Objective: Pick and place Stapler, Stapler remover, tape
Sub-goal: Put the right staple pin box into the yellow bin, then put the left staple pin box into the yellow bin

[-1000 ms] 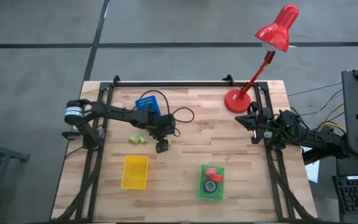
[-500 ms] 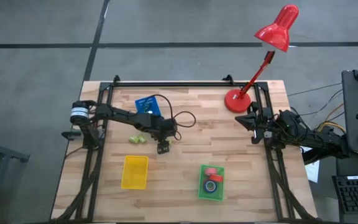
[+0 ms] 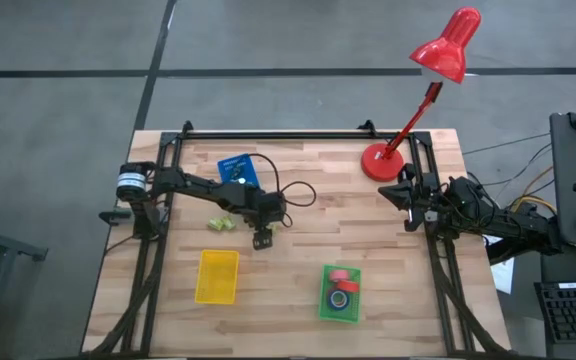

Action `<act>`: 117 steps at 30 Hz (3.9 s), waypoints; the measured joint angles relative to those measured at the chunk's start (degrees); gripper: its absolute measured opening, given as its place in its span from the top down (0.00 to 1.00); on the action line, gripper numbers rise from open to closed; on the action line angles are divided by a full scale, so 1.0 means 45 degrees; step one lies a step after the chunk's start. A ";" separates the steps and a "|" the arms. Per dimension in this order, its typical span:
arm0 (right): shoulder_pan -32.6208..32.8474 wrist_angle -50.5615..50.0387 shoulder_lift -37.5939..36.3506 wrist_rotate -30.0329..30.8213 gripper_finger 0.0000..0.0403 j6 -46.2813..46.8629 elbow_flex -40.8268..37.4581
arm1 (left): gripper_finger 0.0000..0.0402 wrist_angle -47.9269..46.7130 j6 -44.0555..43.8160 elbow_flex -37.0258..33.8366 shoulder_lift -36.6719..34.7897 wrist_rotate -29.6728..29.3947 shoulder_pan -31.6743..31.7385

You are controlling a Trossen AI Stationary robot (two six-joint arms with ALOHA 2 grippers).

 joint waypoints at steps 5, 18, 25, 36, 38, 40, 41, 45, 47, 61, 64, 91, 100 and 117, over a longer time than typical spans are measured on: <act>-0.0010 0.0000 0.0000 0.0000 0.98 0.0000 0.0005 | 0.43 0.0017 -0.0001 0.0015 0.0083 -0.0050 -0.0005; -0.0005 0.0000 0.0000 0.0000 0.98 -0.0002 0.0005 | 0.73 0.0053 -0.0079 0.0010 0.0024 -0.0131 0.0000; 0.0000 0.0000 0.0000 0.0000 0.98 0.0000 0.0005 | 0.66 -0.0388 -0.0151 -0.0013 -0.0404 0.0188 -0.0019; 0.0000 0.0000 0.0000 0.0000 0.98 -0.0003 0.0005 | 0.72 -0.3412 -0.1039 0.0019 -0.3419 0.1573 -0.0073; 0.0000 0.0000 0.0000 0.0000 0.98 0.0000 0.0005 | 0.70 -0.4001 -0.1342 -0.0072 -0.4114 0.1926 -0.0229; 0.0000 0.0000 0.0005 0.0000 0.98 -0.0005 0.0005 | 0.68 -0.4384 -0.1635 -0.0218 -0.4791 0.2067 -0.0524; 0.0000 0.0000 0.0005 0.0000 0.98 -0.0005 0.0005 | 0.67 -0.4566 -0.1777 -0.0348 -0.5101 0.2063 -0.0717; 0.0000 0.0000 0.0005 0.0000 0.98 -0.0005 0.0005 | 0.67 -0.4736 -0.2853 -0.1056 -0.6174 0.2063 -0.1686; 0.0000 0.0000 0.0005 0.0000 0.98 -0.0005 0.0005 | 0.68 -0.4747 -0.3472 -0.1397 -0.6612 0.2058 -0.2274; 0.0000 0.0000 0.0005 0.0000 0.98 -0.0004 0.0005 | 0.66 -0.3836 -0.5262 -0.3713 -0.6819 0.2083 -0.4347; 0.0000 0.0000 0.0005 -0.0003 0.98 -0.0005 0.0005 | 0.66 -0.3607 -0.5345 -0.3941 -0.6828 0.2323 -0.4342; 0.0000 0.0000 0.0005 0.0000 0.98 -0.0003 0.0005 | 0.42 -0.3131 -0.5926 -0.3875 -0.6887 0.2704 -0.4298; 0.0000 0.0000 0.0005 0.0000 0.98 -0.0005 0.0005 | 0.41 -0.4785 -0.4829 -0.2780 -0.7254 0.1030 -0.4205; -0.0003 0.0000 0.0005 0.0000 0.98 -0.0002 0.0000 | 0.41 -0.6185 -0.2041 -0.2742 -0.7038 -0.0583 -0.1343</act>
